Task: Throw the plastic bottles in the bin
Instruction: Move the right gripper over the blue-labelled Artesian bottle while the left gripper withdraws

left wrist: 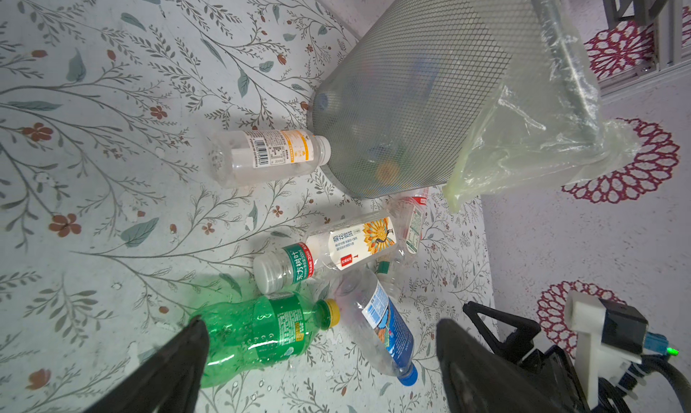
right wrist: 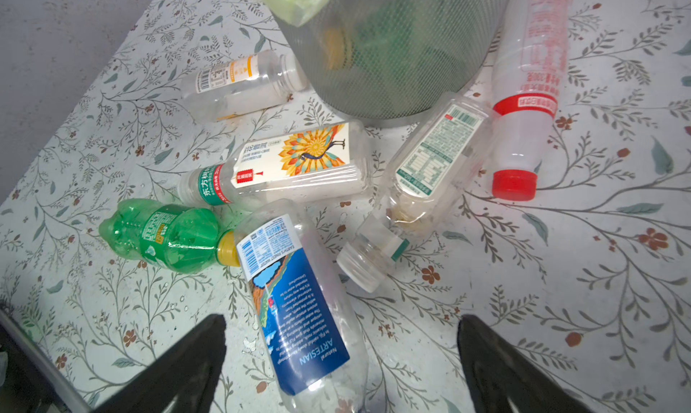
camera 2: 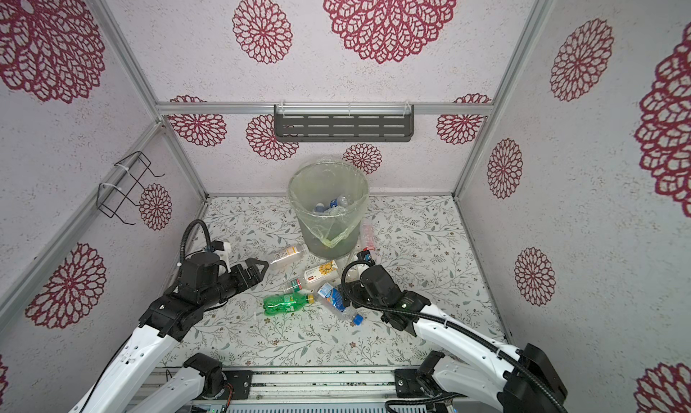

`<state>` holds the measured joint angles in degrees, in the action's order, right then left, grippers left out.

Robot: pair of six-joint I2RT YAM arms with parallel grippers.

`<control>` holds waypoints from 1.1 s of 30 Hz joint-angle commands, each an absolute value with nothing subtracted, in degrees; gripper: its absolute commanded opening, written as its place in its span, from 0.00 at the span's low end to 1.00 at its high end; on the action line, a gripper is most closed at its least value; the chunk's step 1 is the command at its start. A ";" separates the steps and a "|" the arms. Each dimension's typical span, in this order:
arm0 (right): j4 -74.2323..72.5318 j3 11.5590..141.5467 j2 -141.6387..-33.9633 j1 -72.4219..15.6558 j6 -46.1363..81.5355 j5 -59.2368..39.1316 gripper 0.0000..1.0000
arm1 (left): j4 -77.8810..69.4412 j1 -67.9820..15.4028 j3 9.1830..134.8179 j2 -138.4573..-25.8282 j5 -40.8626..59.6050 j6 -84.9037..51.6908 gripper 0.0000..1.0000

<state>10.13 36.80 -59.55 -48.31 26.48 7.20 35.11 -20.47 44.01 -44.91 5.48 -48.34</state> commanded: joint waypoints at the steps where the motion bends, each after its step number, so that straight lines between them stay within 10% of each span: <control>1: 7.68 36.68 -59.92 -49.34 24.71 5.87 0.99 | 35.41 -19.95 43.33 -44.21 4.94 -48.78 0.97; 33: 6.68 38.85 -72.26 -55.44 16.85 6.96 0.99 | 35.27 -19.87 43.86 -45.32 4.31 -48.80 0.97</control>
<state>7.90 36.75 -71.94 -54.92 18.57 6.24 35.88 -20.47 43.22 -44.69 4.82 -49.15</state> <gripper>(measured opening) 0.991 0.973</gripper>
